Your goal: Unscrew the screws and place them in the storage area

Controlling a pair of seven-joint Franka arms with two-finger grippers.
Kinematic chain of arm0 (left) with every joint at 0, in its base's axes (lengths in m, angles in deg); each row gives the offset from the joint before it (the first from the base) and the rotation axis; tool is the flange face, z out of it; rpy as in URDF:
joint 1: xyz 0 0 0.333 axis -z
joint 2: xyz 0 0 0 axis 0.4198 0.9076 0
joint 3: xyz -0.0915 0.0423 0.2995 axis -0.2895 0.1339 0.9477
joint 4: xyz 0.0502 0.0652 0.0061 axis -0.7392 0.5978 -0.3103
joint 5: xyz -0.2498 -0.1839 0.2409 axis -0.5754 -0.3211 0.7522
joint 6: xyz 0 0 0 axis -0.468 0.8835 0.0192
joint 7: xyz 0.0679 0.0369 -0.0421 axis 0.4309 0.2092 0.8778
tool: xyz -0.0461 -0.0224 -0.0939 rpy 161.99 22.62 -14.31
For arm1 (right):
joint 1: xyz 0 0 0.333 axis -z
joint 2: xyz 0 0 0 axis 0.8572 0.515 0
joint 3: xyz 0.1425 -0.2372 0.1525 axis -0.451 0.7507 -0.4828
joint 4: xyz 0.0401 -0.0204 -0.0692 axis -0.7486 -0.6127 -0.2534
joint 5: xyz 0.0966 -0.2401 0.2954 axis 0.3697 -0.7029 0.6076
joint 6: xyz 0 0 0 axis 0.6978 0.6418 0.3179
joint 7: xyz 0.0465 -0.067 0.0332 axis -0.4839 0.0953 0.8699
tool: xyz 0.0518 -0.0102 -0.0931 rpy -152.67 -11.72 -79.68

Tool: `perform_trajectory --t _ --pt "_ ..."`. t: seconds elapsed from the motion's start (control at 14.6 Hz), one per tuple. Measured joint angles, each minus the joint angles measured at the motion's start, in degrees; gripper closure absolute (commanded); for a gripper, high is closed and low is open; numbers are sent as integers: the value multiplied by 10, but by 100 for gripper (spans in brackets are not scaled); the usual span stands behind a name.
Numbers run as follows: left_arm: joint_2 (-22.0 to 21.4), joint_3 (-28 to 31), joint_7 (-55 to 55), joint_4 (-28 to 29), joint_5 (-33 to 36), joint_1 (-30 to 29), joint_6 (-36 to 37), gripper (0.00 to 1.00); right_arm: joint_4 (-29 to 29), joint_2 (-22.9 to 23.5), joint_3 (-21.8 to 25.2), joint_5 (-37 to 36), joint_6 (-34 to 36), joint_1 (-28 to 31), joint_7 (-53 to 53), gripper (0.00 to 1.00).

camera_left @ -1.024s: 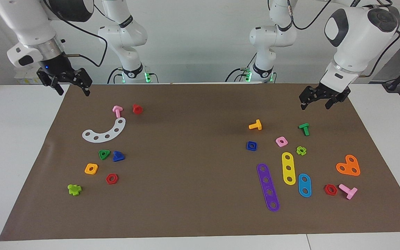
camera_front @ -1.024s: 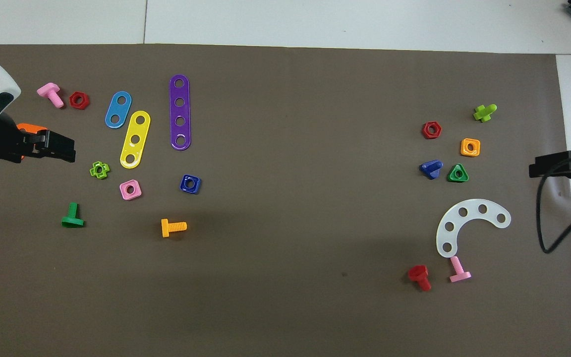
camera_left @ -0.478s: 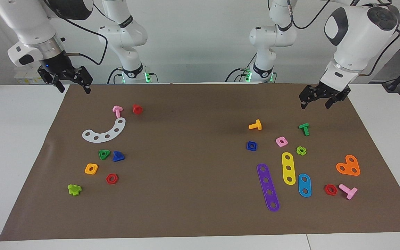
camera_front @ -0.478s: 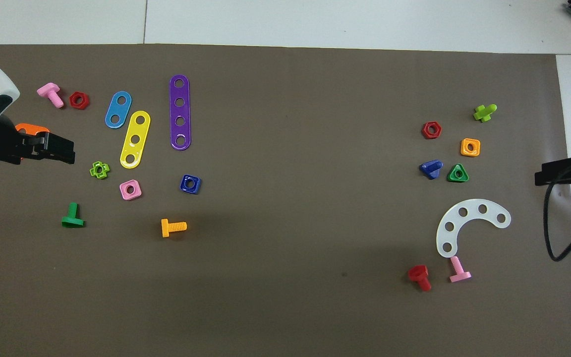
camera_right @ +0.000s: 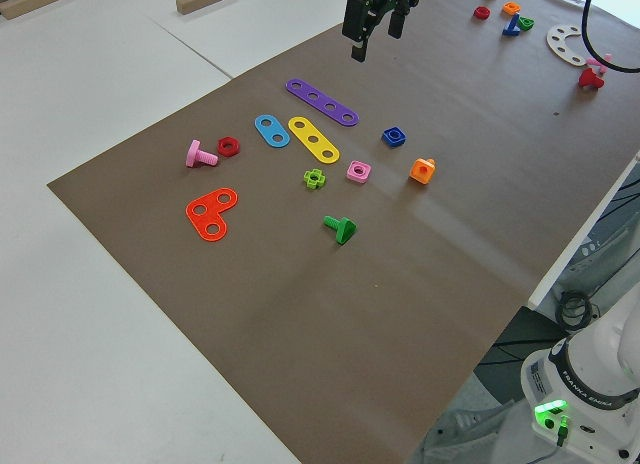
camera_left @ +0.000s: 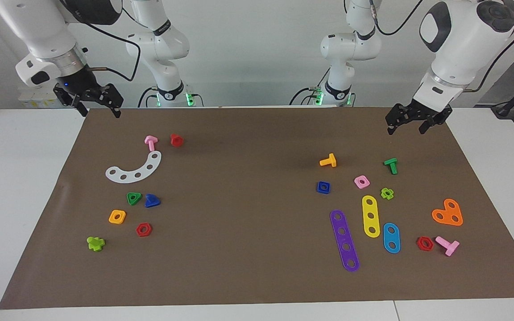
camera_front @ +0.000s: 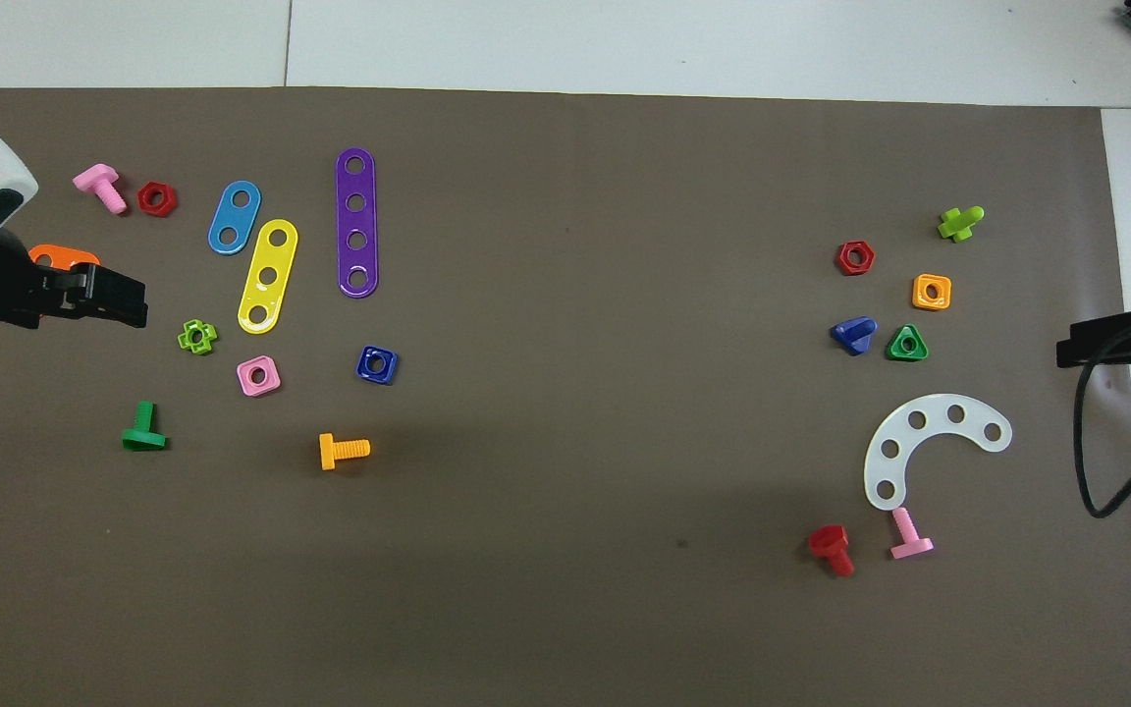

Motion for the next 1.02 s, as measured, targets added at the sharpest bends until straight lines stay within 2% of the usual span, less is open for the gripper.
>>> perform_trajectory --t 0.68,1.02 --pt "0 0 0 0 0 0 0 0 2 0 14 0 2 -17 6 0" --pt "0 0 0 0 0 0 0 0 2 0 14 0 -29 -17 6 0"
